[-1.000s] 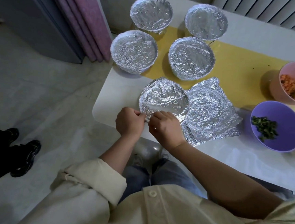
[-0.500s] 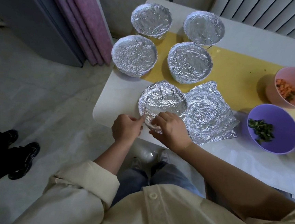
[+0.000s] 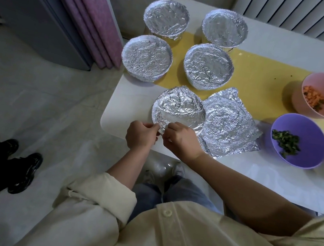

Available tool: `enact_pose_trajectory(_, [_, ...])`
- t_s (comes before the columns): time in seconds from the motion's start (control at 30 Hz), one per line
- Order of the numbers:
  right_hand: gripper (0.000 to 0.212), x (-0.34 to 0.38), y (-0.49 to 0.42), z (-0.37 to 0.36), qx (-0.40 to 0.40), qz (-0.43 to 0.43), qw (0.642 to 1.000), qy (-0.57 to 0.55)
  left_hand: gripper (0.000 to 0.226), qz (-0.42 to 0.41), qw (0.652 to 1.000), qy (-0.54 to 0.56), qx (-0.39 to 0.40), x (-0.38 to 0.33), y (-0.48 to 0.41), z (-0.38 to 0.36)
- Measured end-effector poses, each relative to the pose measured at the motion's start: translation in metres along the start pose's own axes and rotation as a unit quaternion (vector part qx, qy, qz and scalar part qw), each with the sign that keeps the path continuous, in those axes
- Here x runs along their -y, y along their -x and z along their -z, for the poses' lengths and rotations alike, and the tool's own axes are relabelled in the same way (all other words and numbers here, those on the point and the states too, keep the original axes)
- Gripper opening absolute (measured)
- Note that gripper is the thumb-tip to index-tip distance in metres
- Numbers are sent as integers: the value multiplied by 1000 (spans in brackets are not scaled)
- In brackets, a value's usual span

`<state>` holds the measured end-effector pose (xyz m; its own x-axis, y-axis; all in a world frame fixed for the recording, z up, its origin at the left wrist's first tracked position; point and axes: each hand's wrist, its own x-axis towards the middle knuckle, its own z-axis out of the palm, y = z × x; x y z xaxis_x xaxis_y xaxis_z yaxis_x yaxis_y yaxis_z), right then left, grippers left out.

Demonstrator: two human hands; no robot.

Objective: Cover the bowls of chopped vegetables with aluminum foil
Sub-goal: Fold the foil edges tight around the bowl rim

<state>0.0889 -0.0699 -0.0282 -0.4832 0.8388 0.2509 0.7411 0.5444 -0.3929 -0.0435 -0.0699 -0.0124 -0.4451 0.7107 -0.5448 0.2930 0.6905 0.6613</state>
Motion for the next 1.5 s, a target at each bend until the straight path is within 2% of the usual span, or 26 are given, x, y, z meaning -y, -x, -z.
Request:
enact_pose_trajectory(0.1, [18,2,0,-3,2,-4,1000,1,25,-26,999,-26,-24,4,0,-2])
enact_pose_trajectory(0.23, [9,4,-3,-6,1,-20,1000,-11,19,-48,996,-63,-43,-2,-4,-1])
enact_pose_trajectory(0.4, [5,8,-9,-2,-18,-46,998,-40,34,-54,997,-60,-15,0,-3,0])
enact_pose_trajectory(0.5, [4,12,-11,-4,-24,-42,998,-44,24,-68,994,-85,-29,0,-5,1])
enact_pose_trajectory(0.57, [10,10,-8,-4,-10,-33,999,-42,22,-75,991,-102,-35,-5,-8,4])
enact_pose_trajectory(0.67, [34,0,0,2,24,-21,999,-30,21,-83,989,-116,-27,-11,-16,8])
enact_pose_trajectory(0.7, [37,-2,2,4,29,-22,999,-24,22,-82,990,-112,-21,-12,-18,9])
enact_pose_trajectory(0.83, [13,-5,5,3,19,-29,999,-14,31,-81,993,-89,-9,-7,-19,5])
enact_pose_trajectory(0.93, [14,-4,2,-2,15,-27,999,-16,46,-71,996,-44,-28,-2,-11,3])
enact_pose_trajectory(1.03, [21,1,-1,-1,4,-16,1000,-14,60,-28,1000,-10,-1,9,-4,-3])
enact_pose_trajectory(1.17, [23,5,-3,-2,-6,-7,1000,-15,39,-28,998,-49,9,12,-1,-9])
enact_pose_trajectory(1.3, [11,6,-5,-2,-3,-7,999,-32,25,-62,988,-138,19,-5,4,-1])
enact_pose_trajectory(1.4, [20,5,-2,-2,40,3,998,-48,24,-79,984,-162,0,-6,3,4])
enact_pose_trajectory(1.5, [27,2,1,-2,43,-28,997,-54,35,-78,986,-148,-4,-5,3,2])
